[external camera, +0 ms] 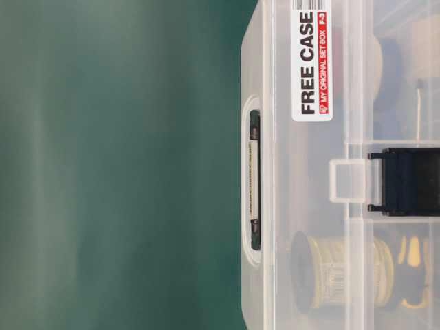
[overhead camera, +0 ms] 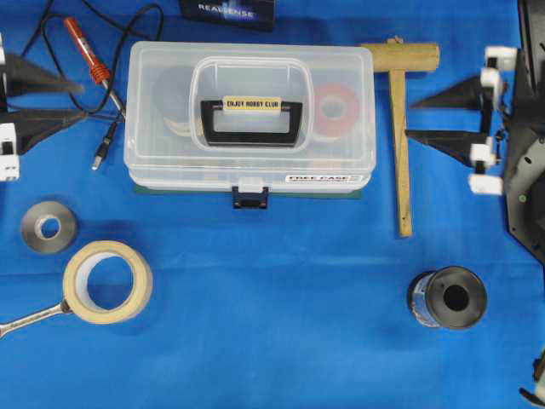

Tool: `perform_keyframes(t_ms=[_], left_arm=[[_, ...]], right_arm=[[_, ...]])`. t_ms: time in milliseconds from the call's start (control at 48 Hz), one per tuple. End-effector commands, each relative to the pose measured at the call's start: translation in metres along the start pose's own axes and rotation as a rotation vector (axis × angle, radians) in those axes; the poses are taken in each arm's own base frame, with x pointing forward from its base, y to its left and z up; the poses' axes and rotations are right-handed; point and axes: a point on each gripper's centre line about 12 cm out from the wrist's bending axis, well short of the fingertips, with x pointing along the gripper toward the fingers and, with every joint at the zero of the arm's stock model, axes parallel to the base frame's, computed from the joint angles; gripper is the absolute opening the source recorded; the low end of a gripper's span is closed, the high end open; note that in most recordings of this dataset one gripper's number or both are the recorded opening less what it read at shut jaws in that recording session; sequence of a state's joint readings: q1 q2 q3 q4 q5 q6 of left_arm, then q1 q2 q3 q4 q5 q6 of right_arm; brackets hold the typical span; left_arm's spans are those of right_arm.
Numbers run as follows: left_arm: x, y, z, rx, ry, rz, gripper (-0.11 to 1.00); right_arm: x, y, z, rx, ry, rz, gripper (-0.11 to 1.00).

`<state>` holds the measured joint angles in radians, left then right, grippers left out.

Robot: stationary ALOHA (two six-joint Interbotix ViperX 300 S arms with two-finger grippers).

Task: Open the tool box with both arms.
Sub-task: 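Move both grippers inward toward the left and right ends of the box lid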

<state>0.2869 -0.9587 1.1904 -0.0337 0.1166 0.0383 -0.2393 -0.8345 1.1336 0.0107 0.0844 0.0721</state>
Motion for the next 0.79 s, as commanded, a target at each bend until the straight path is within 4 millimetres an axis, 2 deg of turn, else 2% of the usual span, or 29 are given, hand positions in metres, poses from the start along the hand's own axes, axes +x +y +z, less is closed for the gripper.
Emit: perform_keyframes(t_ms=[0, 42, 83, 146, 438, 771], left_arm=[[0.003, 0.009, -0.007, -0.008, 0.043, 0.043, 0.61], [0.004, 0.012, -0.012, -0.006, 0.065, 0.055, 0.74], [0.005, 0.014, -0.015, -0.001, 0.078, 0.064, 0.83], [0.007, 0.015, -0.020, 0.009, 0.097, 0.070, 0.91], [0.031, 0.017, -0.034, 0.009, 0.152, 0.071, 0.91], [0.068, 0.008, -0.033, 0.033, 0.170, 0.027, 0.91]], right_arm=[[0.007, -0.010, -0.005, 0.021, 0.065, -0.046, 0.67], [0.010, -0.015, -0.010, 0.031, 0.098, -0.065, 0.78], [0.012, -0.018, -0.014, 0.036, 0.123, -0.079, 0.84], [0.017, -0.023, -0.020, 0.043, 0.164, -0.098, 0.87], [0.039, -0.029, -0.028, 0.048, 0.217, -0.114, 0.86], [0.059, -0.030, -0.022, 0.044, 0.183, -0.111, 0.86]])
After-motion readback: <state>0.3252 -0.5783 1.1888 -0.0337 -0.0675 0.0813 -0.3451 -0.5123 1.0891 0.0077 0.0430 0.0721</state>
